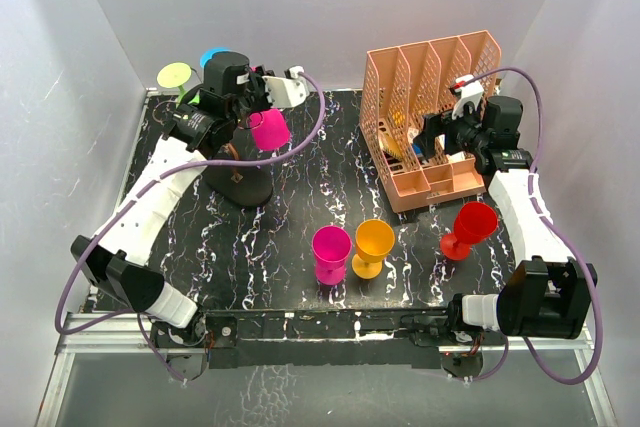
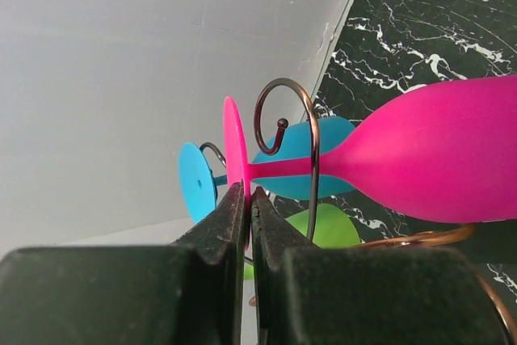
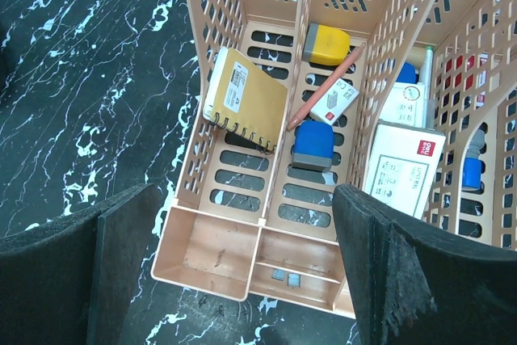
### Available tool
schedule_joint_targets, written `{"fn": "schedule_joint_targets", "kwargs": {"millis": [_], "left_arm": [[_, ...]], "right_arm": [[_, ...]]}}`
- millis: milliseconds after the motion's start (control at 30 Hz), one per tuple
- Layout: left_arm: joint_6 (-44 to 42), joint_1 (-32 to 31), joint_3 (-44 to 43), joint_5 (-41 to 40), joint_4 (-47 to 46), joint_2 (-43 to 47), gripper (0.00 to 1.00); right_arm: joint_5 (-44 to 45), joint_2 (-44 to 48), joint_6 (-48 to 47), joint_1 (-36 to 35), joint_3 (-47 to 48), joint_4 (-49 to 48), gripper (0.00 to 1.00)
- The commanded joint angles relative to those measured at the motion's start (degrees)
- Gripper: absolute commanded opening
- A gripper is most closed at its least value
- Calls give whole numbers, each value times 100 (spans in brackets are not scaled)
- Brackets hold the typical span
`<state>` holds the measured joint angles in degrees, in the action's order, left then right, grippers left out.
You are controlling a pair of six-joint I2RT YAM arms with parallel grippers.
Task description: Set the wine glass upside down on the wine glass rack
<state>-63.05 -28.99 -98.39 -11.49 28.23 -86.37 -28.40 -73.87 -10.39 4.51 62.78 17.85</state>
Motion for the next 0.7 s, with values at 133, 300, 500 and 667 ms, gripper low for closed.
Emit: {"fn": "schedule_joint_targets", "kwargs": {"millis": [133,300,500,667], "left_arm": [[-86,-59,-389,271,12,133,0],[-91,-70,-423,358,7,41,0],[-189,-86,-402,364,-126,-73,0],[-233,-102,-502,381,-288,-191,0]], "right_arm": [[-76,21,48,59,-29,-370,98],[-105,-9,60,79,-47,-378,98],[-139,-41,70,85,-38,-366,98],[-170,-8,65,90,-39,-370,99]]}}
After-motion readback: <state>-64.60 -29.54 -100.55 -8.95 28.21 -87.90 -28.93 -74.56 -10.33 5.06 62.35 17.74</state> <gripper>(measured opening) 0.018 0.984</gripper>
